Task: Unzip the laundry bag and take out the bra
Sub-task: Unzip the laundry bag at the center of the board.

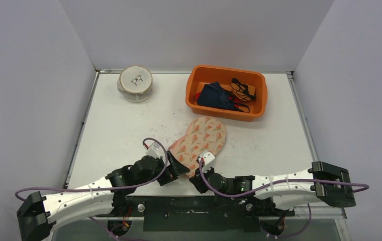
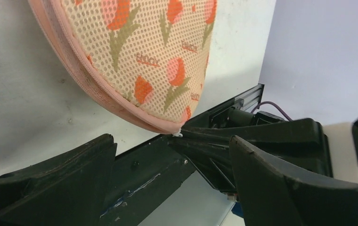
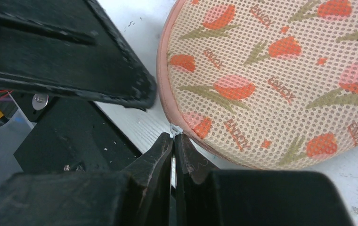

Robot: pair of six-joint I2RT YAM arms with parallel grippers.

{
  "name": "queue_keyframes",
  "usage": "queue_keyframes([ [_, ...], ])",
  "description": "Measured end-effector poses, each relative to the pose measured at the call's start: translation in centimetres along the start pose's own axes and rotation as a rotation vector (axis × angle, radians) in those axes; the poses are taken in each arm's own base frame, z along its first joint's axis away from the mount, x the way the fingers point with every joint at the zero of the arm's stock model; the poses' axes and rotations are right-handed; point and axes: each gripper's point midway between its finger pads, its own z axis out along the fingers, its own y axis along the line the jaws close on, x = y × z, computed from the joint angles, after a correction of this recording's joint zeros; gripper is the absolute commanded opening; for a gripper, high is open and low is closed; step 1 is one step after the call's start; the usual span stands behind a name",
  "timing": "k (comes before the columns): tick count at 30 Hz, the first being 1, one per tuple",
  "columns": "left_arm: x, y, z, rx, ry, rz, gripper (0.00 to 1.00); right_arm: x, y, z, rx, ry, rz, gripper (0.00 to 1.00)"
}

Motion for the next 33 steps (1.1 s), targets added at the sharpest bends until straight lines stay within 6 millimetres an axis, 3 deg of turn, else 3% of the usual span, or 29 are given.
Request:
queue_keyframes([
  [2,0.4,0.5,0.4,-0.023,0.011,-0.013,0.85,0.0,0.2,0.2,-0.006,0.003,-0.007,0.05],
  [4,0.7,0.7,0.8,-0.031,0.011,-0.031,0.75,-0.1,0.4,0.3,-0.013,0.000,-0.011,0.05],
  [8,0.4,1.3,1.7,-0.037,-0.024,-0.087,0.46,-0.5,1.0,0.5,-0.033,-0.010,-0.015,0.05],
  [12,-0.2,1.9,2.4,-0.061,-0.069,-0.123,0.26,-0.4,1.2,0.7,-0.039,-0.010,-0.018,0.05],
  [15,-0.7,2.1,2.6,-0.064,-0.098,-0.144,0.01,-0.4,1.2,0.7,-0.041,-0.012,-0.017,0.05],
  [24,-1.9,2.3,2.5,-0.030,-0.131,-0.212,0.00,-0.7,1.3,0.7,-0.045,-0.022,-0.011,0.05],
  [33,-3.3,1.4,1.2,0.029,-0.170,-0.254,0.00,-1.6,0.8,-0.7,-0.043,-0.057,0.024,0.05],
])
